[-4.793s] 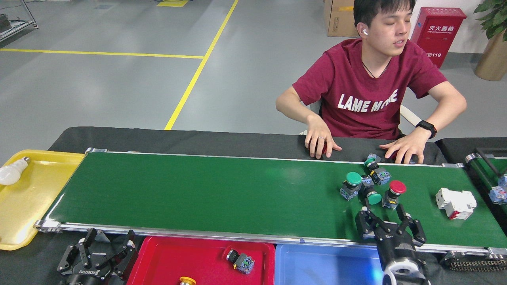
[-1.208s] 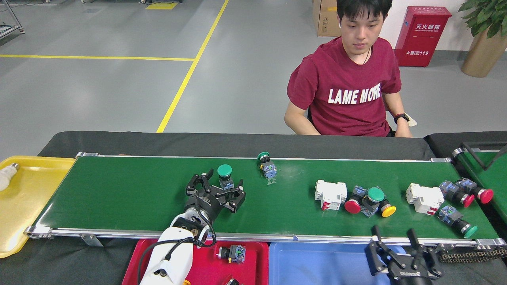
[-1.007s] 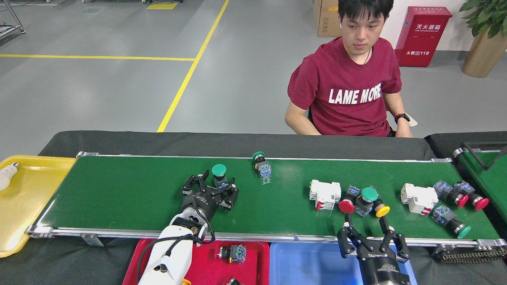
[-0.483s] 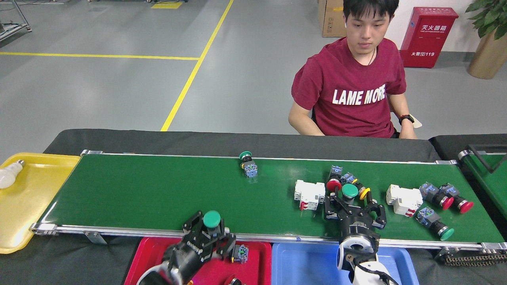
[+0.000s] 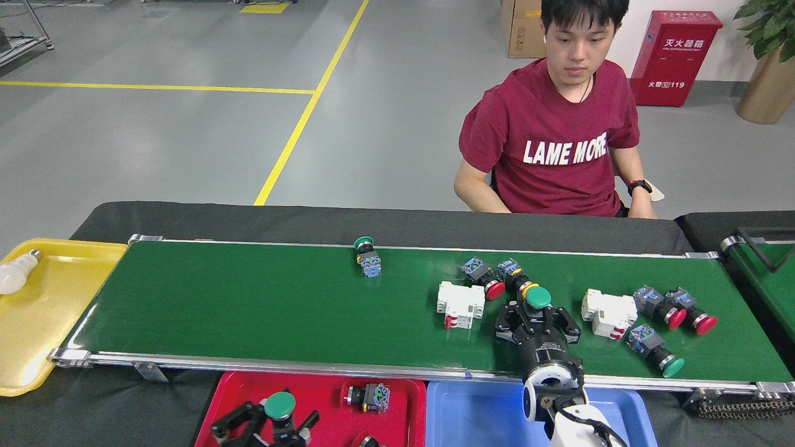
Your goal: Pick switch part from conveyor to tray
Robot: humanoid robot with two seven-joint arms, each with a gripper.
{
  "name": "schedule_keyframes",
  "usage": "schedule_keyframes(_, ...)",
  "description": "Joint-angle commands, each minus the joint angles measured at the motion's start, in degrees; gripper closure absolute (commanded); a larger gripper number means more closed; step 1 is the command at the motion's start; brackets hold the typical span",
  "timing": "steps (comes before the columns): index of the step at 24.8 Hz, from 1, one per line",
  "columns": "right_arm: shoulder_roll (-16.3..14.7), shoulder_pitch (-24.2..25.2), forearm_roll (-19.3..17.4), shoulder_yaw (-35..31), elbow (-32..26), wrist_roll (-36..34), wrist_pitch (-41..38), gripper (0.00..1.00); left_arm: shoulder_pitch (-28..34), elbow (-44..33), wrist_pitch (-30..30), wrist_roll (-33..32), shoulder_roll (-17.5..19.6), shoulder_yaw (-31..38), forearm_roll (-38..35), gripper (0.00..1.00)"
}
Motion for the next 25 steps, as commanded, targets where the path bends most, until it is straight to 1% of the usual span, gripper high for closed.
schedule_keyframes(1, -1.1, 0.8, -0.3, 0.0, -4.0, 0.5, -2.5, 0.86, -0.1, -0.4, 1.7, 0.5, -0.7, 4.0, 0.3, 0.00)
schedule_keyframes(3, -2.0, 3.3, -0.4, 0.0, -8.0, 2.5, -4.4, 0.86, -0.1, -0.2, 1.9, 0.5, -0.7, 6.4, 0.3, 0.00)
schedule_keyframes(6, -2.1, 6.2, -0.9, 0.1, -14.0, 3.5, -6.3, 0.86, -0.6, -0.2, 3.1, 0.5, -0.8, 8.9, 0.3, 0.00)
schedule_keyframes(8, -2.0, 8.4, -0.9, 0.8, -18.6, 4.5, -9.0, 0.86, -0.8, -0.2, 5.6, 0.5, -0.6, 8.6, 0.3, 0.00)
schedule_keyframes(10, -1.9, 10.9, -0.9, 3.0, -22.9, 5.1, -13.1, 0.86, -1.6, 0.0, 6.3, 0.5, -0.3, 8.4, 0.1, 0.00)
schedule_keyframes(11, -1.5, 11.7, -0.5, 5.1, -24.0, 5.3, -14.3, 0.86, -2.3, 0.1, 6.3, 0.5, -0.3, 8.3, 0.0, 0.00)
schedule_keyframes(13, -1.0, 12.2, -0.5, 10.9, -24.5, 5.4, -14.6, 0.86, -3.0, 0.5, 6.3, 0.5, -0.2, 8.1, -0.1, 0.00)
schedule_keyframes(15, -0.7, 12.0, 0.2, 18.4, -24.2, 5.5, -13.9, 0.84, -5.1, 1.5, 6.3, 0.5, -0.3, 8.0, -0.4, 0.00)
schedule_keyframes(16, -0.3, 12.0, 0.8, 21.1, -24.1, 5.5, -13.9, 0.77, -6.3, 2.3, 6.4, 0.3, -0.3, 7.9, -0.5, 0.00)
schedule_keyframes(17, 1.4, 12.0, 1.4, 23.6, -23.0, 5.6, -13.3, 0.60, -7.9, 3.7, 6.5, 0.1, -0.4, 7.9, -0.8, 0.00)
schedule_keyframes(18, 4.7, 12.2, 1.8, 24.9, -21.0, 6.1, -10.9, 0.21, -9.5, 5.3, 6.6, 0.1, -0.5, 7.2, -1.2, 0.00)
schedule_keyframes(19, 7.2, 12.2, 2.4, 25.8, -19.3, 6.3, -6.7, 0.04, -11.2, 7.0, 6.9, 0.1, -0.6, 6.1, -1.9, 0.00)
schedule_keyframes(21, 7.2, 11.4, 3.1, 27.0, -18.9, 6.3, -2.0, 0.04, -14.5, 9.4, 9.0, 0.1, -0.7, 3.0, -3.7, 0.00)
schedule_keyframes(23, 7.1, 11.0, 3.1, 27.2, -18.9, 6.3, -1.6, 0.04, -18.4, 12.0, 12.2, 0.0, -0.6, -1.0, -5.4, 0.00)
schedule_keyframes(25, 7.0, 10.8, 3.1, 27.1, -18.9, 6.4, -1.5, 0.04, -23.5, 18.6, 15.9, -0.2, -0.6, -5.6, -6.3, 0.00)
